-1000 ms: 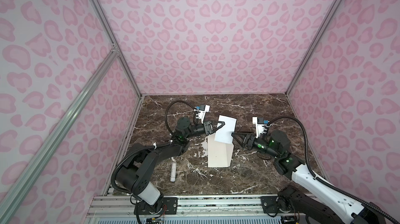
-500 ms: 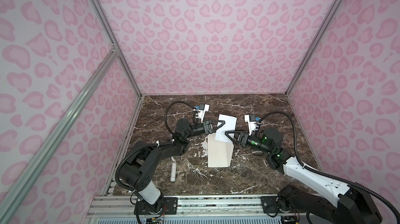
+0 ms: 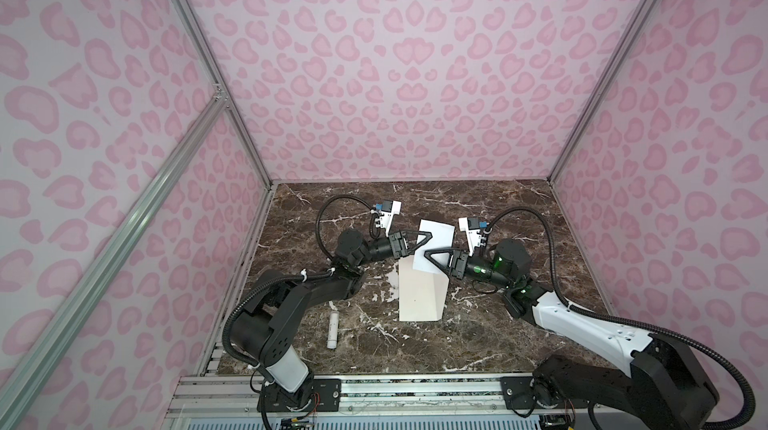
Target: Place the letter into the envelope and seal it
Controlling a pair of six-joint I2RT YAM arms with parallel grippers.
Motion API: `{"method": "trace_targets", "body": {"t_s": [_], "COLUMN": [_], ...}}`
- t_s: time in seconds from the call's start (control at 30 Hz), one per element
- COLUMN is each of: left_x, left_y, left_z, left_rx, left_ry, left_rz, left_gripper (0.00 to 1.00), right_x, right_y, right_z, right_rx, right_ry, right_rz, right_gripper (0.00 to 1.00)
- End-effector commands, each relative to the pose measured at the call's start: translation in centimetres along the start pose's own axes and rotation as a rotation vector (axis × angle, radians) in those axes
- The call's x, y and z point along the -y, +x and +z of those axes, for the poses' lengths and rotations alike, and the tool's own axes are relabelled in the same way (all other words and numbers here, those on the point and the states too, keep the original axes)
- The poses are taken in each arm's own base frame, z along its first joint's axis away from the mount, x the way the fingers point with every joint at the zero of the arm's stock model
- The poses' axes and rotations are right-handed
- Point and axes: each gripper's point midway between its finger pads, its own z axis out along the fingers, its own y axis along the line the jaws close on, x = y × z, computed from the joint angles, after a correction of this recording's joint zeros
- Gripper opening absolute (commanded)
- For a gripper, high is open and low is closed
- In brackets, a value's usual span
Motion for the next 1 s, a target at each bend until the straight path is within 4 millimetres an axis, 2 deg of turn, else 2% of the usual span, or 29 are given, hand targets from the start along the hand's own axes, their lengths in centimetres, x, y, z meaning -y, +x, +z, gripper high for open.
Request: {"method": "trace_targets", "body": {"t_s": [0.0, 0.3, 0.57, 0.73, 0.8, 0.97], "left_x": [0.7, 0.6, 0.5, 0.5, 0.5, 0.5], "left_y": [-0.1, -0.1, 0.1, 0.2, 0.2, 0.1], "left_z": [-0.1, -0.1, -0.1, -0.2, -0.2, -0.3], "left_rx": [0.001, 0.002, 0.000, -0.006, -0.009, -0.009], "left_ry": [0.029, 0.027, 0.020, 0.010, 0.003, -0.016], "left_rz": [0.034, 0.036, 0.034, 0.040, 0.045, 0.055], "left_gripper": [0.04, 0.04, 0.04, 0.04, 0.07, 0.24], "right_x": [-1.4, -1.0, -0.9, -0.7, -0.5, -0.2], "right_y": [-0.8, -0.2, 0.1, 0.2, 0.4, 0.7], "right_z": [0.2, 0.8, 1.3, 1.2, 1.1, 0.8], "right_rx": [0.024, -0.004, -0.019, -0.024, -0.028, -0.036], "right_ry": [-0.053, -0.041, -0.037, -0.024, -0.016, 0.011], "right_rz": [-0.008, 0.011, 0.017, 0.018, 0.017, 0.009], "right_gripper": [0.42, 0.29, 0.11, 0.07, 0.05, 0.00]}}
